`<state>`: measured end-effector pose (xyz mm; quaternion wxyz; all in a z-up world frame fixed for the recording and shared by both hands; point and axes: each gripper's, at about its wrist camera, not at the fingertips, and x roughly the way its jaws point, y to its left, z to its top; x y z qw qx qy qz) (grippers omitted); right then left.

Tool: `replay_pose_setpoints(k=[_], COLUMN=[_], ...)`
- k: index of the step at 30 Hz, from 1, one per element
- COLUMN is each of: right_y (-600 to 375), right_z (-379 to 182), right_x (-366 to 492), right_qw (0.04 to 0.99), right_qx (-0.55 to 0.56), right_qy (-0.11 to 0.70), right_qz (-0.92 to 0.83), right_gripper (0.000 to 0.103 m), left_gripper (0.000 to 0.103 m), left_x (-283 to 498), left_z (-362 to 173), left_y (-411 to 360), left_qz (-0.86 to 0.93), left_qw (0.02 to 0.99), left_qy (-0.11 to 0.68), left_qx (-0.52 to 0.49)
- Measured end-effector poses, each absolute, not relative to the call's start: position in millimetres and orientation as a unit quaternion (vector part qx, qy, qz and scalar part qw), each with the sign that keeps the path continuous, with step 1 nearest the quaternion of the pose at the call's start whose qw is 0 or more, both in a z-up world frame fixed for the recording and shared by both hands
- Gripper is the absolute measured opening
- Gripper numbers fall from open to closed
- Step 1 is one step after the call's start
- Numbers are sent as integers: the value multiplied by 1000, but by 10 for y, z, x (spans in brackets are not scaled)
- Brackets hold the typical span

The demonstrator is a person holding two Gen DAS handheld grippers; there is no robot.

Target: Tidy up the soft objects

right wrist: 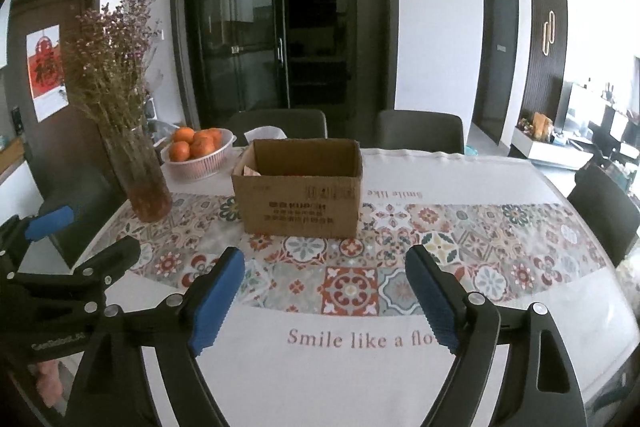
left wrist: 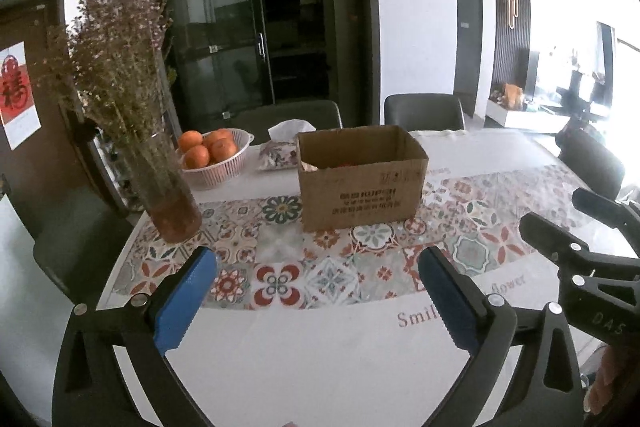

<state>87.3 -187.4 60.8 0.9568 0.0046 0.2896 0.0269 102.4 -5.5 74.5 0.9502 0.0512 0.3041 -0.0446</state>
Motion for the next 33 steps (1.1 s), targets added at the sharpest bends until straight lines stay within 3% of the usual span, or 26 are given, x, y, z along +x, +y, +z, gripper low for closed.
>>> replay_pose_setpoints(k=[33], right_y=[-1886], right_z=[499], right_x=[70], right_qw=[966], right_qx=[28], right_qy=[255], right_qz=[40], right_gripper=[88], left_gripper=[103], left_x=[49], left_z=[692], left_y=[-1], left_qz=[-24], left_qw=[967], left_qy=[252], left_qx=[43])
